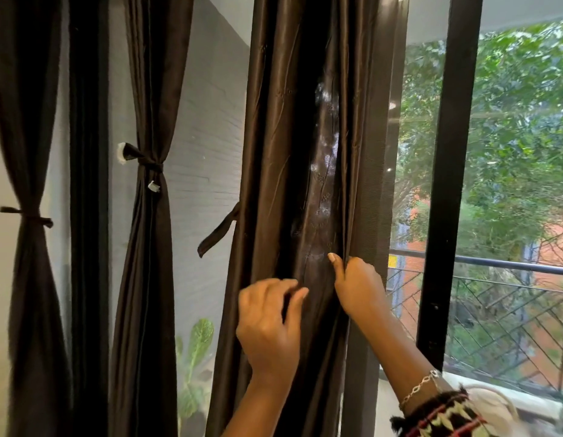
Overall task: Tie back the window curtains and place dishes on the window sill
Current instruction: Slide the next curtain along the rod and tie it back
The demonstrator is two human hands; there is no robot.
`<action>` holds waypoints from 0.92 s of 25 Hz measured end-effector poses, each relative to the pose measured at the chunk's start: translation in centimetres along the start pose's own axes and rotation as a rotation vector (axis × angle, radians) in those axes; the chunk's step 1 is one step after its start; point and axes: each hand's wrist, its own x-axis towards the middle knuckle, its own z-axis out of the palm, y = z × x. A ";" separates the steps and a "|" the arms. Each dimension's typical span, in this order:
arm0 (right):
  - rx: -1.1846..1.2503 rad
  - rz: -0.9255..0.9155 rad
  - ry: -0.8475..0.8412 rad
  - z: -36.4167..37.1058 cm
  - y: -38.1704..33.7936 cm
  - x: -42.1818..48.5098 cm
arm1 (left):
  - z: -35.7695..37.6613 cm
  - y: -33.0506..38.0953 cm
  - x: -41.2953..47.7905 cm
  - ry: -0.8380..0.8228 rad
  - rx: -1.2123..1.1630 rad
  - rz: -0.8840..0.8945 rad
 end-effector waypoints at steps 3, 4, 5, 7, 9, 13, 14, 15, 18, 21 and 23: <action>0.008 -0.014 -0.007 0.1 0.0 -0.3 | -0.2 -0.6 0.8 0.090 0.028 -0.257; 0.015 -0.014 -0.003 0.1 0.0 -0.3 | 0.0 -0.7 0.9 0.057 0.030 -0.354; 0.014 -0.016 0.001 0.0 -0.1 -0.4 | 0.1 -0.8 0.8 -0.011 0.039 -0.436; -0.008 -0.019 0.002 -0.1 -0.2 -0.6 | 0.2 -0.7 -0.1 -0.160 0.108 -0.472; -0.018 -0.018 0.005 -0.2 -0.2 -0.6 | 0.4 -0.6 -1.3 -0.278 0.179 -0.391; 0.016 -0.024 0.022 0.1 -0.3 -1.0 | 1.3 -0.3 -2.9 -0.602 0.409 -0.302; 0.030 -0.036 0.025 0.2 -0.5 -1.1 | 1.6 -0.1 -3.2 -0.670 0.434 -0.279; 0.048 -0.047 0.024 0.4 -0.7 -1.3 | 1.8 0.3 -3.5 -0.729 0.442 -0.271; 0.096 -0.070 0.008 0.4 -1.4 -1.7 | 2.3 1.5 -4.0 -0.806 0.449 -0.255; 0.047 -0.121 0.026 0.4 -2.1 -2.3 | 2.3 2.0 -4.1 -0.840 0.464 -0.225; -0.032 -0.170 0.068 0.6 -2.3 -2.9 | 2.2 2.3 -3.9 -0.888 0.468 -0.189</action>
